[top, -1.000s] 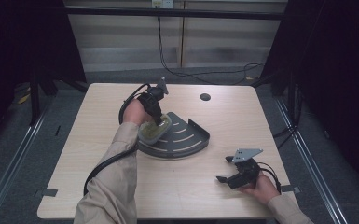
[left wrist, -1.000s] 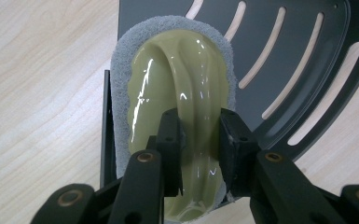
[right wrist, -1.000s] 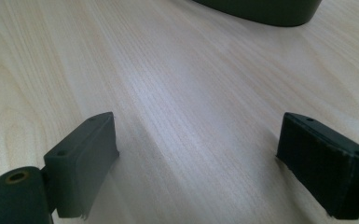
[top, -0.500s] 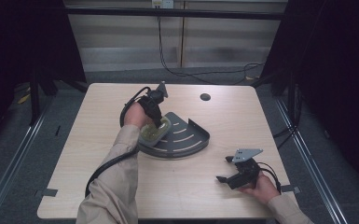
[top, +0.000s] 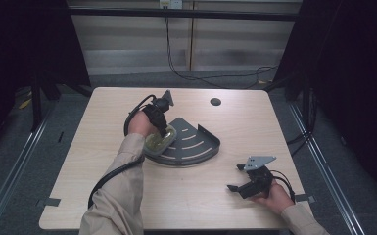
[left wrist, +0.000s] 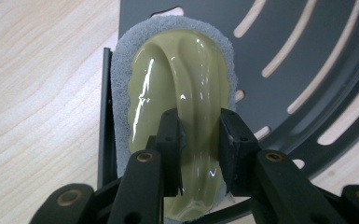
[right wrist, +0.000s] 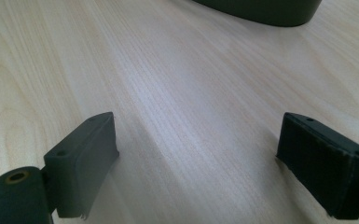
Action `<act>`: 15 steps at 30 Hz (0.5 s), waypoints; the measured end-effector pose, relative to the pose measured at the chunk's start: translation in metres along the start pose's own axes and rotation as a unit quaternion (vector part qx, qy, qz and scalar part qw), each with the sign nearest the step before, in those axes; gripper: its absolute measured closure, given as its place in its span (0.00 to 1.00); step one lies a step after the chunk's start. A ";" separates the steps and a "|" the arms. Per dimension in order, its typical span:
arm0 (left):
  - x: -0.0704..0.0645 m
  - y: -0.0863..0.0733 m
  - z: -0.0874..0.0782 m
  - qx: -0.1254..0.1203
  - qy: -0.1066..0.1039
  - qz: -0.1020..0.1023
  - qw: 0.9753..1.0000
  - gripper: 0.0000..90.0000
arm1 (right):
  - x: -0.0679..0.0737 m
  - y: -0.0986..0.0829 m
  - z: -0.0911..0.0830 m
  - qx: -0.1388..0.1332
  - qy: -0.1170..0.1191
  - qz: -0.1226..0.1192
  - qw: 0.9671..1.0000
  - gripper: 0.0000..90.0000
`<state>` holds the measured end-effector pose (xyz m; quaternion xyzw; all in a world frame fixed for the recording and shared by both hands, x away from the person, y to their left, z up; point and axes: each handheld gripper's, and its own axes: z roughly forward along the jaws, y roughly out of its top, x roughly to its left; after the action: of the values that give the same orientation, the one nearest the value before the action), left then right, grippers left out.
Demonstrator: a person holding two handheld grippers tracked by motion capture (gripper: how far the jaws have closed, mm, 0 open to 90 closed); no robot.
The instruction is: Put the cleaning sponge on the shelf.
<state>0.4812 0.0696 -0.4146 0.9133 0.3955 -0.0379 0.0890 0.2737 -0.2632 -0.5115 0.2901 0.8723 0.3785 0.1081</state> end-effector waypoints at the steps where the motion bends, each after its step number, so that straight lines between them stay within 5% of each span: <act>1: 0.000 0.000 0.000 -0.002 0.000 -0.001 1.000 0.80 | 0.000 0.000 0.000 0.000 0.000 0.000 1.000 0.13; 15: 0.002 -0.002 0.004 0.001 0.003 -0.002 1.000 0.80 | 0.000 0.000 0.000 0.000 0.000 0.000 1.000 0.13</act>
<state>0.4812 0.0717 -0.4196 0.9130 0.3971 -0.0359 0.0866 0.2737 -0.2633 -0.5114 0.2903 0.8722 0.3784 0.1083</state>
